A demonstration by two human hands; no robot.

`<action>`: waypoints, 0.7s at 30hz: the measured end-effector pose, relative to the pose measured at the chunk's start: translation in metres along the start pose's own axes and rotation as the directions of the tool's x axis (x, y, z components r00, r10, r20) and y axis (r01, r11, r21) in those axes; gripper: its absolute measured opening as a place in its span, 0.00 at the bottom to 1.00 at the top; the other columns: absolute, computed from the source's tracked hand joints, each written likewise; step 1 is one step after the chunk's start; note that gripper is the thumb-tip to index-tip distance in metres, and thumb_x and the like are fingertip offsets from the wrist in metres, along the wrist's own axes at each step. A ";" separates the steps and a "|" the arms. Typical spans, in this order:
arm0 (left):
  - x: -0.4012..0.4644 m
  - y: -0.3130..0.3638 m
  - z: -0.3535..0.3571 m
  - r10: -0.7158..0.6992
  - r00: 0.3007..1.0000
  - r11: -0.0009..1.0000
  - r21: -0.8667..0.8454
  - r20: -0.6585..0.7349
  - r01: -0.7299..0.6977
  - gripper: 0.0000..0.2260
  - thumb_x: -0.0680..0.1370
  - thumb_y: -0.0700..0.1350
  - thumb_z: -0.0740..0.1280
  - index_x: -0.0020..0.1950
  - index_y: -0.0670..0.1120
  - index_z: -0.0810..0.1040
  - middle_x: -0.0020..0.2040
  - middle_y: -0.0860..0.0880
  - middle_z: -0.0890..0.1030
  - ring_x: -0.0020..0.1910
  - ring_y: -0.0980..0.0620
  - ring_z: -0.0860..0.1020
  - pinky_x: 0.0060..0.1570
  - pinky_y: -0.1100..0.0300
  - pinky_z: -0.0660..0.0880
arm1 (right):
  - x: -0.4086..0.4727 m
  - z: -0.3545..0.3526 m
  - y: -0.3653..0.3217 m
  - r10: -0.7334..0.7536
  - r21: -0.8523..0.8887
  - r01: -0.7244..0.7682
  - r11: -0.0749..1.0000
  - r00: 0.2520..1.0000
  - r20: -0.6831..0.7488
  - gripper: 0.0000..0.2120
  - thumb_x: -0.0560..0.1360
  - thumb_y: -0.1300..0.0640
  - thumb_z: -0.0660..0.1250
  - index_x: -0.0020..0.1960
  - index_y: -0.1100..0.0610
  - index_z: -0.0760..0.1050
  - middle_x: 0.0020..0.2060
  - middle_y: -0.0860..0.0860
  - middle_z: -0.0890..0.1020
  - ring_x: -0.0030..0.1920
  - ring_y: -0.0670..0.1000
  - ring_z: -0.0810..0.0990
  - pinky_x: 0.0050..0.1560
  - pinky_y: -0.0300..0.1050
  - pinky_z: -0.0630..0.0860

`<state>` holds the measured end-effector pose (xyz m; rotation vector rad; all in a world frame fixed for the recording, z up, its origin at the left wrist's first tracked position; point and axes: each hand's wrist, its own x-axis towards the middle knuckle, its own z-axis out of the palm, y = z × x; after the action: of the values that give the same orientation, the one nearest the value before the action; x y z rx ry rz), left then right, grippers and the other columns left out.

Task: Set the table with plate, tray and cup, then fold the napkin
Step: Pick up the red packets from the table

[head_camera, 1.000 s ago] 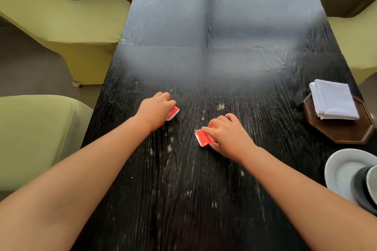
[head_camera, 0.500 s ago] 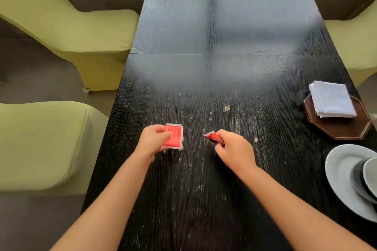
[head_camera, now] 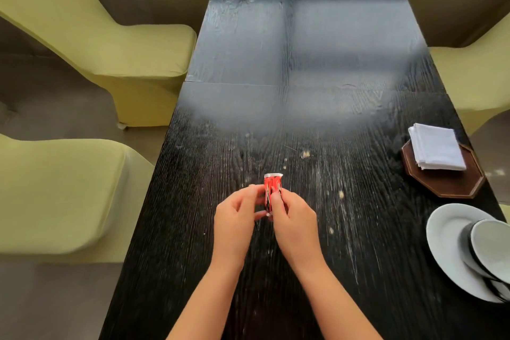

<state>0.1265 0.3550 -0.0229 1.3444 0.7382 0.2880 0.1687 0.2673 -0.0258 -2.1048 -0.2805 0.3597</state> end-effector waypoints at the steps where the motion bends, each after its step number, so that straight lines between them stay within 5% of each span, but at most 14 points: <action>1: -0.003 0.001 0.001 -0.023 1.000 0.999 -0.042 0.012 0.024 0.16 0.79 0.41 0.58 0.44 0.49 0.85 0.44 0.49 0.86 0.45 0.55 0.83 0.38 0.64 0.79 | 0.000 -0.001 0.000 0.043 0.076 -0.044 0.996 0.999 0.026 0.16 0.80 0.56 0.56 0.41 0.56 0.79 0.38 0.50 0.81 0.42 0.51 0.77 0.46 0.43 0.72; 4: -0.007 0.000 -0.001 -0.011 1.000 1.000 -0.008 0.020 0.011 0.15 0.78 0.38 0.60 0.43 0.50 0.85 0.45 0.50 0.85 0.46 0.56 0.82 0.39 0.65 0.78 | -0.003 -0.006 0.001 0.124 0.259 -0.152 0.954 0.985 0.119 0.15 0.79 0.52 0.58 0.40 0.46 0.80 0.41 0.51 0.83 0.47 0.53 0.81 0.52 0.59 0.77; 9: -0.010 0.003 -0.008 0.042 0.993 0.991 0.119 0.113 -0.056 0.15 0.76 0.36 0.63 0.42 0.54 0.84 0.45 0.55 0.85 0.45 0.61 0.81 0.43 0.68 0.76 | -0.008 -0.020 0.007 0.152 0.338 -0.209 0.918 0.971 0.186 0.09 0.76 0.62 0.62 0.46 0.56 0.81 0.44 0.56 0.85 0.50 0.58 0.82 0.55 0.62 0.76; 14: -0.008 0.004 -0.016 -0.086 0.977 0.981 0.189 0.194 0.048 0.21 0.76 0.42 0.66 0.68 0.52 0.69 0.60 0.56 0.77 0.53 0.63 0.78 0.51 0.62 0.76 | -0.016 -0.038 0.006 0.154 0.404 -0.306 0.862 0.918 0.366 0.15 0.77 0.67 0.56 0.53 0.58 0.80 0.49 0.57 0.85 0.53 0.55 0.82 0.58 0.58 0.77; 18: -0.014 0.021 -0.011 0.018 0.949 0.938 0.324 0.314 -0.126 0.14 0.74 0.43 0.69 0.59 0.54 0.77 0.49 0.55 0.82 0.41 0.66 0.79 0.42 0.69 0.74 | -0.024 -0.052 0.001 0.109 0.235 -0.231 0.944 0.892 0.438 0.13 0.76 0.66 0.57 0.51 0.60 0.79 0.49 0.60 0.84 0.54 0.59 0.81 0.59 0.60 0.74; 21: -0.020 0.035 -0.007 0.092 0.915 0.823 0.487 0.393 -0.292 0.06 0.72 0.43 0.71 0.47 0.53 0.81 0.41 0.56 0.83 0.36 0.65 0.77 0.39 0.70 0.73 | -0.033 -0.068 -0.006 0.087 0.167 -0.182 0.969 0.883 0.461 0.10 0.76 0.63 0.59 0.49 0.59 0.79 0.46 0.61 0.83 0.44 0.51 0.82 0.48 0.47 0.78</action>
<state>0.1147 0.3571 0.0168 1.9559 0.3767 -0.0162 0.1619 0.2061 0.0181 -1.8187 -0.3496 0.9288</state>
